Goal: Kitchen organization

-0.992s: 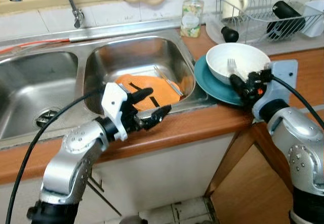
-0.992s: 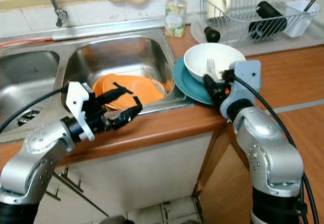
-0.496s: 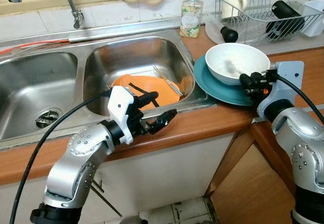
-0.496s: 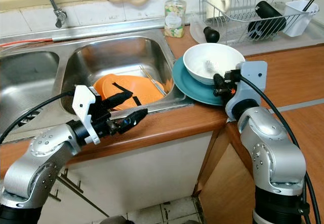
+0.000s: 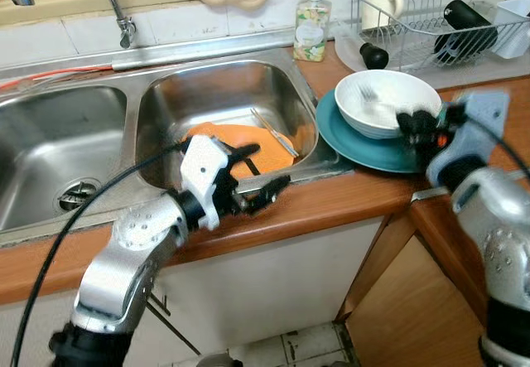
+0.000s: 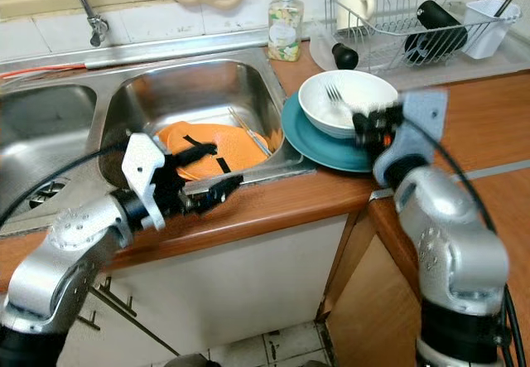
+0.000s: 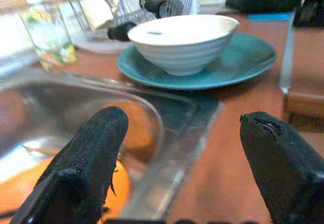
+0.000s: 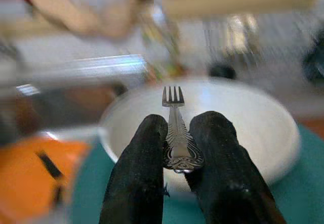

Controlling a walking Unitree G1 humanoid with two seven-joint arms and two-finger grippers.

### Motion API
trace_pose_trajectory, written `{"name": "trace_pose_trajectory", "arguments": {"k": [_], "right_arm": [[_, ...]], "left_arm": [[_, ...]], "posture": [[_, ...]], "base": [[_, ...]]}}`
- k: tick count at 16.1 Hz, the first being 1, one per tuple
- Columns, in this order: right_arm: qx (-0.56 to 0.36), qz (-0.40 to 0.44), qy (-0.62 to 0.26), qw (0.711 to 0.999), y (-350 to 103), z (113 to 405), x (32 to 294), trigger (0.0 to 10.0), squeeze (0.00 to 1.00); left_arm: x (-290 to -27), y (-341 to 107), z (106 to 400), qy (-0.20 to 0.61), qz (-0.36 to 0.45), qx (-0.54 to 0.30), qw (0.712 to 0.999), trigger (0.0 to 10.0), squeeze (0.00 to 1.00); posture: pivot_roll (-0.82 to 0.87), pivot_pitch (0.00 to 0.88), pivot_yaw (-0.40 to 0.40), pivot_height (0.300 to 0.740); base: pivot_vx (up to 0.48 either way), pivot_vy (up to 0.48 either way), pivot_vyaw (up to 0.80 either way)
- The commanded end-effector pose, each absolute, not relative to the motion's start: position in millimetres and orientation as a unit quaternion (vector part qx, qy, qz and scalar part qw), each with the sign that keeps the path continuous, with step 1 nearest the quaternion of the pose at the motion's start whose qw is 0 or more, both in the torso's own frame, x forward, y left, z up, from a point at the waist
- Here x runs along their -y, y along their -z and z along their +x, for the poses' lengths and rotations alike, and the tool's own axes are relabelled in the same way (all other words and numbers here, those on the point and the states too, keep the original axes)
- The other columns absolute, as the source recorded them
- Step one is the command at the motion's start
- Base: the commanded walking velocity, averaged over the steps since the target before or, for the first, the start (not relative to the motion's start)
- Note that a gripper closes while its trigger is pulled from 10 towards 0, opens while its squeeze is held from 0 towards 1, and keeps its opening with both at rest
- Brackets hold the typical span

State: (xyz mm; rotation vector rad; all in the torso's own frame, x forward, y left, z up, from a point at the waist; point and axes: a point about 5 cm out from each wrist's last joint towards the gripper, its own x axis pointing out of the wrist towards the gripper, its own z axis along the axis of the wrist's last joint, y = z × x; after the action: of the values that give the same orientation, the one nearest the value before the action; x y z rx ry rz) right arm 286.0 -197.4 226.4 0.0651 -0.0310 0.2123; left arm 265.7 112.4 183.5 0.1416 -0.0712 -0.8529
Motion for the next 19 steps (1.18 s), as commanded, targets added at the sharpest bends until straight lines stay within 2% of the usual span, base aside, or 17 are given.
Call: {"name": "trace_pose_trajectory", "arguments": {"k": [1, 3, 7, 10, 11, 12, 13, 19], "right_arm": [[0.07, 0.041, -0.151, 0.985, -248.9, 282.2, 188.4, 0.0, 0.0], [0.065, 0.0, -0.24, 0.969, -255.9, 276.8, 167.8, 0.0, 0.0], [0.064, -0.035, -0.34, 0.938, -263.4, 275.3, 136.8, 0.0, 0.0], [0.077, -0.043, -0.397, 0.914, -271.5, 277.7, 115.0, 0.0, 0.0], [0.076, -0.047, -0.404, 0.911, -271.5, 278.2, 112.4, 0.0, 0.0], [0.074, -0.052, -0.414, 0.906, -271.9, 278.9, 107.7, 0.0, 0.0], [0.074, -0.056, -0.424, 0.901, -272.6, 279.4, 103.6, 0.0, 0.0], [0.071, -0.068, -0.453, 0.886, -274.5, 278.7, 96.2, 0.0, 0.0]], "left_arm": [[-113.2, -188.9, 270.8, 0.41, 0.103, 0.053, 0.905, 10.0, 0.0], [-113.1, -204.1, 283.1, 0.401, 0.151, 0.098, 0.898, 10.0, 0.0], [-119.2, -221.5, 307.4, 0.351, 0.254, 0.162, 0.887, 10.0, 0.0], [-121.7, -224.8, 319.6, 0.328, 0.324, 0.181, 0.869, 10.0, 0.0], [-122.5, -224.6, 321.3, 0.324, 0.334, 0.184, 0.866, 8.8, 0.0], [-124.4, -227.3, 324.6, 0.31, 0.338, 0.193, 0.867, 0.7, 0.0], [-125.5, -229.2, 327.9, 0.298, 0.346, 0.2, 0.867, 0.0, 0.0], [-122.2, -232.0, 335.0, 0.295, 0.373, 0.224, 0.85, 0.0, 0.0]], "posture": [[-0.02, 0.0, 0.098, 0.74], [-0.02, 0.0, 0.1, 0.74], [-0.03, 0.0, 0.101, 0.74], [-0.03, 0.0, 0.096, 0.74], [-0.03, 0.0, 0.096, 0.74], [-0.01, 0.0, 0.085, 0.74], [-0.01, 0.0, 0.08, 0.74], [-0.01, 0.0, 0.072, 0.74]], "base": [[0.0, 0.0, 0.0], [0.0, 0.0, 0.0], [0.0, 0.0, 0.0], [0.0, 0.0, 0.0], [0.0, 0.0, 0.0], [0.0, 0.0, 0.0], [0.0, 0.0, 0.0], [0.0, 0.0, 0.0]]}}
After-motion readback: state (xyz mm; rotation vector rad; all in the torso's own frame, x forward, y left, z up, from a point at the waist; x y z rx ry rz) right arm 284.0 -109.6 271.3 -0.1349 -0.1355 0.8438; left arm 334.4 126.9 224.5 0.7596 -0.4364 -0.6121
